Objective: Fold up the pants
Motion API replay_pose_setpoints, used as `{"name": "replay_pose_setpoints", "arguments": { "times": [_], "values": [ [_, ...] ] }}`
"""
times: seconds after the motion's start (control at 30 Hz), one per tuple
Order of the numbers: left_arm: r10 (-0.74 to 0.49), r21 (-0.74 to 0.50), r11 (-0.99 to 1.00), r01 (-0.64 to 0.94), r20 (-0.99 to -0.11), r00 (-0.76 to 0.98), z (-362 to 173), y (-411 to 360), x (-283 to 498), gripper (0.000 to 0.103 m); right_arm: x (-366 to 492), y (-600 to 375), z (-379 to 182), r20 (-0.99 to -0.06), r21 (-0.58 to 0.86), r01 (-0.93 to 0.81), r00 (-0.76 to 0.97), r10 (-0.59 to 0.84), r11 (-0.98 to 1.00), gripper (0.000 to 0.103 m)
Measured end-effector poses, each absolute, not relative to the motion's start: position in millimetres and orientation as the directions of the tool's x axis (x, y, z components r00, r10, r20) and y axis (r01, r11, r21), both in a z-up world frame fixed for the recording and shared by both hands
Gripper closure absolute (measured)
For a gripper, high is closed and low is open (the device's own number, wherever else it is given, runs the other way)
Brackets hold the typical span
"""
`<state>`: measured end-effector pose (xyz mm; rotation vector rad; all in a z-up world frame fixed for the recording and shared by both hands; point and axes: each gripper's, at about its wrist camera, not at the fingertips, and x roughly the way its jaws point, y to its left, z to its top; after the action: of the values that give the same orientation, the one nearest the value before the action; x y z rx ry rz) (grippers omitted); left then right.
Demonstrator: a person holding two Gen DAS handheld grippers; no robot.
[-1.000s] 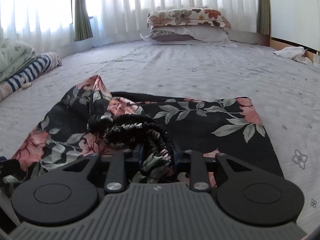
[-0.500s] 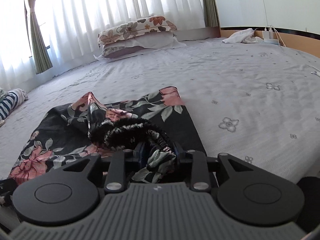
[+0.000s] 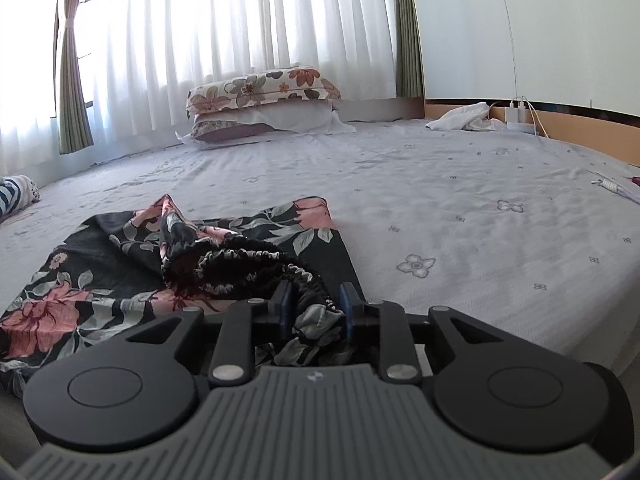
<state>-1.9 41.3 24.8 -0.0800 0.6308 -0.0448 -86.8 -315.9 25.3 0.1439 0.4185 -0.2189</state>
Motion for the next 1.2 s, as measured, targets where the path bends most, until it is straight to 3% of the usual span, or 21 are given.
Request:
{"name": "replay_pose_setpoints", "arguments": {
  "times": [0.2,0.3,0.4,0.43,0.47,0.73,0.8,0.83,0.87,1.03,1.2],
  "values": [
    [-0.064,-0.072,0.997,0.027,-0.590,0.805,24.3,41.0,0.1,0.064,-97.6,-312.3,27.4,-0.362,0.058,0.282,0.900,-0.243,0.958,0.073],
    [-0.060,-0.061,0.998,0.029,-0.592,0.804,22.0,39.1,1.8,0.063,-95.2,-312.1,23.8,-0.376,0.028,0.287,0.890,-0.256,0.957,0.072],
    [-0.057,-0.049,0.998,0.034,-0.589,0.806,21.4,37.2,2.7,0.063,-90.7,-309.8,14.1,-0.405,-0.006,0.294,0.873,-0.271,0.956,0.065],
    [-0.056,-0.047,0.998,0.035,-0.589,0.806,21.4,37.0,2.6,0.063,-90.7,-308.2,12.2,-0.403,-0.018,0.295,0.873,-0.277,0.955,0.056],
    [-0.056,-0.047,0.998,0.035,-0.589,0.806,21.2,36.8,3.0,0.063,-90.2,-307.1,11.2,-0.403,-0.026,0.293,0.872,-0.278,0.956,0.054],
    [-0.079,-0.071,0.996,0.048,-0.555,0.828,35.5,36.8,1.0,0.065,-88.9,-307.5,9.7,-0.411,-0.038,0.282,0.870,-0.272,0.959,0.047],
    [-0.102,-0.059,0.995,0.083,-0.520,0.848,50.2,31.4,1.9,0.073,-88.8,-307.4,8.7,-0.409,-0.043,0.281,0.871,-0.273,0.959,0.046],
    [-0.124,-0.053,0.992,0.113,-0.513,0.849,55.6,27.5,4.8,0.089,-88.4,-307.2,8.2,-0.408,-0.044,0.281,0.871,-0.274,0.959,0.046],
    [-0.154,-0.054,0.988,0.148,-0.513,0.844,61.7,22.2,8.2,0.092,-88.2,-307.1,7.8,-0.407,-0.042,0.282,0.871,-0.274,0.959,0.046],
    [-0.320,-0.066,0.935,0.348,-0.581,0.748,72.3,-25.1,37.1,0.091,-89.7,-311.0,5.8,-0.401,-0.011,0.281,0.878,-0.262,0.960,0.046],
    [-0.366,-0.017,0.880,0.474,-0.660,0.656,48.1,-92.1,64.6,0.090,-90.3,-315.6,4.3,-0.394,0.022,0.278,0.885,-0.247,0.960,0.044]
  ]
}}
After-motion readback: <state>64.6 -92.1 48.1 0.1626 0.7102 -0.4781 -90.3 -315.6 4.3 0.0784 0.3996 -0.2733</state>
